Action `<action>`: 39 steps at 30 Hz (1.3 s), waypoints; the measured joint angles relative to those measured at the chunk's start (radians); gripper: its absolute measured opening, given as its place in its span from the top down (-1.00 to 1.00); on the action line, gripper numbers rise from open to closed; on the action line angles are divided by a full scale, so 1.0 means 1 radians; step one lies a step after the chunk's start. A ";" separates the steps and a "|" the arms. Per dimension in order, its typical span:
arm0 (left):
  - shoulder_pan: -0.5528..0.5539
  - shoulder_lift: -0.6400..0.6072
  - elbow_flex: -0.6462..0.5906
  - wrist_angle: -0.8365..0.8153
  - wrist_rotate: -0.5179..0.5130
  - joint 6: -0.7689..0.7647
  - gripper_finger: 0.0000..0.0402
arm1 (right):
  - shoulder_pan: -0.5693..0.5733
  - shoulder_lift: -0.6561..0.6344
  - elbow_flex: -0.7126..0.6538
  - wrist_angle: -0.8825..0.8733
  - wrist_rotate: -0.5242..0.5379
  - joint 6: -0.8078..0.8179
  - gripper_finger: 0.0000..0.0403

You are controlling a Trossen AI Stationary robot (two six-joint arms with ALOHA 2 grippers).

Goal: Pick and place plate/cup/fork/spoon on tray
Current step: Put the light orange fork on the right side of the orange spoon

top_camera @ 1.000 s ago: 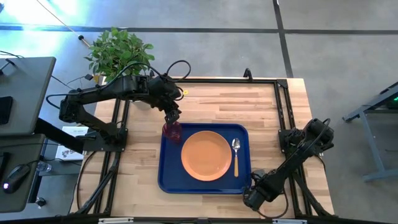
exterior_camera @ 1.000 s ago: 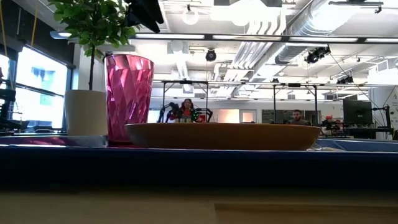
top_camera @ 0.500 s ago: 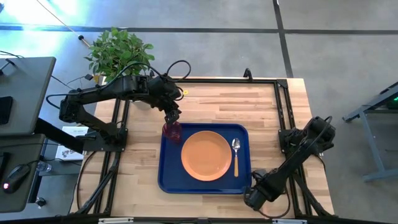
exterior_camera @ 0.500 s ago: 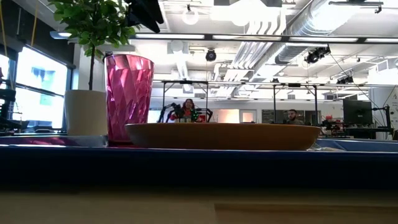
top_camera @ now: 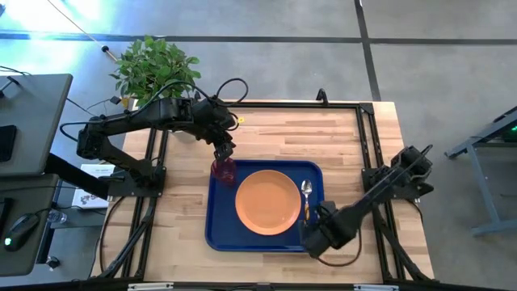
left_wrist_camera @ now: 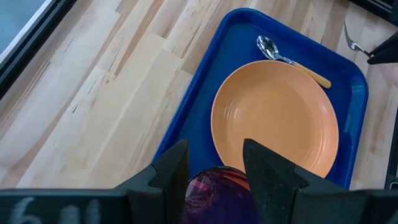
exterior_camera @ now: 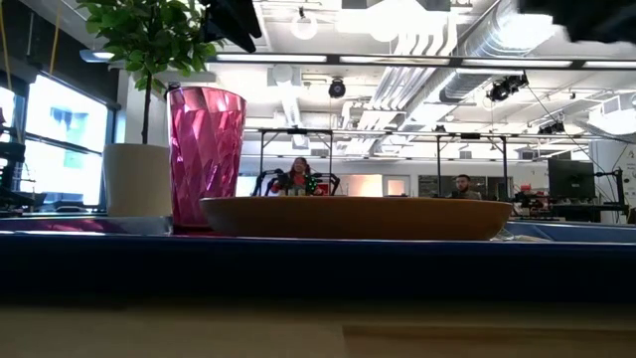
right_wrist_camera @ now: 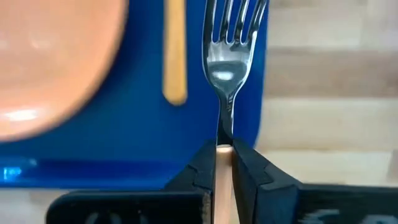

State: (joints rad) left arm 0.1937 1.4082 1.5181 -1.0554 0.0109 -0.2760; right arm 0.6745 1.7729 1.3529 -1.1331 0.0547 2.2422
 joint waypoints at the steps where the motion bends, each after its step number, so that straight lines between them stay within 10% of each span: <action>1: 0.000 0.000 0.000 0.000 0.000 0.000 0.29 | -0.013 0.000 0.014 -0.023 0.018 -0.011 0.94; 20: 0.000 0.000 0.000 -0.001 0.000 0.043 0.29 | -0.274 -0.150 0.079 -0.381 0.210 -0.328 0.94; 39: 0.000 0.000 0.000 0.000 0.000 0.042 0.29 | -0.382 -0.346 -0.341 0.099 0.083 -0.384 0.94</action>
State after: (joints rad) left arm 0.1936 1.4082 1.5181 -1.0557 0.0111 -0.2342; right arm 0.2920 1.4272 1.0120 -1.0344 0.1377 1.8580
